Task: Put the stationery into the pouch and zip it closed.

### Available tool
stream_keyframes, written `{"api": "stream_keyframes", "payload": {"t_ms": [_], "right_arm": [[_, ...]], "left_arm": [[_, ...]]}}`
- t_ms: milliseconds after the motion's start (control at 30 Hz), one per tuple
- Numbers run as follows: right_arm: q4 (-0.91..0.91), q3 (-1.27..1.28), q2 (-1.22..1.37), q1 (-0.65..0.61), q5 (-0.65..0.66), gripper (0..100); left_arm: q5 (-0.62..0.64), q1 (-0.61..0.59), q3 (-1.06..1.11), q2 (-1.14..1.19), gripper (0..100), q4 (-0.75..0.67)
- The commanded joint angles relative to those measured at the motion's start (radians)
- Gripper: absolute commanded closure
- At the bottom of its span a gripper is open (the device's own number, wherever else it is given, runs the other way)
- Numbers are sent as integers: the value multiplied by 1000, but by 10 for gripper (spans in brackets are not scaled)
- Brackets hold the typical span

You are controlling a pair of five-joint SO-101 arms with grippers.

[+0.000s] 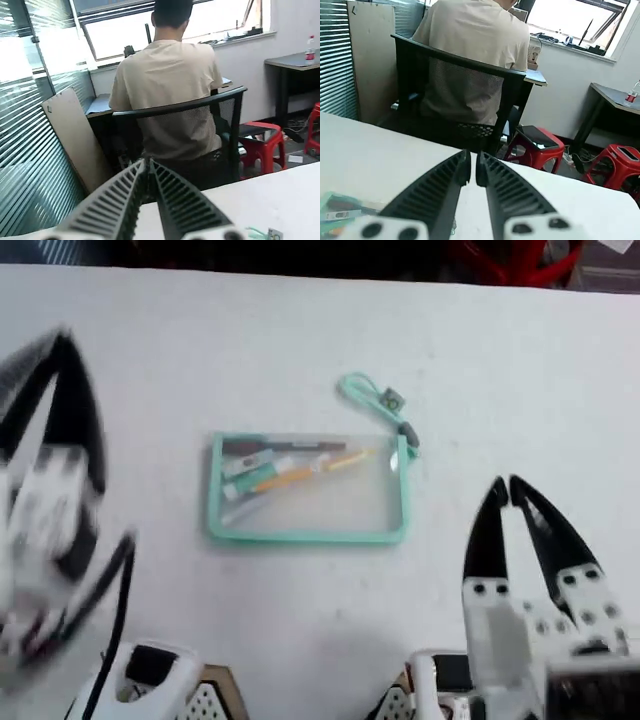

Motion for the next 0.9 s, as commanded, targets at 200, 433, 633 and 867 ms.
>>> {"api": "stream_keyframes", "payload": {"t_ms": [200,433,633,867], "right_arm": [[240,-439,45,-94,-20,971],[237,-491,-180,94,-44,971],[237,-532,-421,311,74,974],[240,-336,-438,186,80,976]], "left_arm": [[-21,-143,-269,-260,976,126],[-29,-302,-117,-639,976,115],[-21,-366,155,-880,976,17],[48,-360,1028,-1004,976,-140]]}}
